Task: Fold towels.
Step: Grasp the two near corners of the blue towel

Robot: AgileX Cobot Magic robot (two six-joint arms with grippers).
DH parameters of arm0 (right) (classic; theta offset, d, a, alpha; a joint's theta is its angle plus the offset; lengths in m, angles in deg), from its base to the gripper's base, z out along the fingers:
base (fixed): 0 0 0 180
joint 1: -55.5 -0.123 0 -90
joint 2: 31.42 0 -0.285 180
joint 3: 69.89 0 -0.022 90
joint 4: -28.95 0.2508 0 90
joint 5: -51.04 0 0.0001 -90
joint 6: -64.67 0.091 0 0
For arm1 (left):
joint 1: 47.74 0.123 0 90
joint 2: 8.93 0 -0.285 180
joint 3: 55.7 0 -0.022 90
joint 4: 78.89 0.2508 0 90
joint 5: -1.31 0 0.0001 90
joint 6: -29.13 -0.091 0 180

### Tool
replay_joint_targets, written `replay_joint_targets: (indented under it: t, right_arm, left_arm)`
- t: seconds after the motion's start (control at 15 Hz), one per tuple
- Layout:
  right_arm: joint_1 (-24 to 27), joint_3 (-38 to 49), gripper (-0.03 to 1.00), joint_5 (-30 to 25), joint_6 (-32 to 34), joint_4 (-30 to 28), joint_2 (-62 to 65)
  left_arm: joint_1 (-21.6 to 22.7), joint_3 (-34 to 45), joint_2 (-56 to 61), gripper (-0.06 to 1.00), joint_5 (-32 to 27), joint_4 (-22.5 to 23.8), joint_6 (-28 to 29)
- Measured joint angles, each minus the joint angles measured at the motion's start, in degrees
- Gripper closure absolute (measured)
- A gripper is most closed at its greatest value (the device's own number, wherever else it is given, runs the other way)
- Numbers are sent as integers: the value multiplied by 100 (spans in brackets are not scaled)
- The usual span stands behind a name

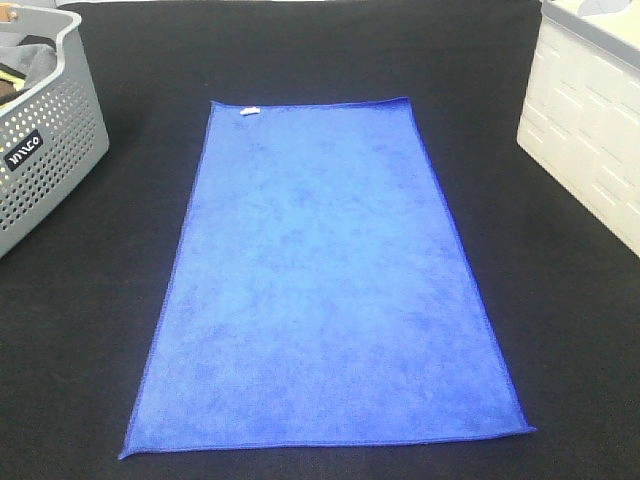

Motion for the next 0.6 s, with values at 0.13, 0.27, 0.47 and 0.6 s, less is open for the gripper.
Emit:
replay_joint_targets:
  t: [0.13, 0.27, 0.47, 0.6]
  right_arm:
    - [0, 0, 6, 0, 0, 0, 0]
    - [0, 0, 6, 0, 0, 0, 0]
    - [0, 0, 6, 0, 0, 0, 0]
    - [0, 0, 6, 0, 0, 0, 0]
  left_arm:
    - [0, 0, 0, 14, 0, 0, 0]
    - [0, 0, 0, 14, 0, 0, 0]
    - [0, 0, 0, 14, 0, 0, 0]
    - [0, 0, 0, 14, 0, 0, 0]
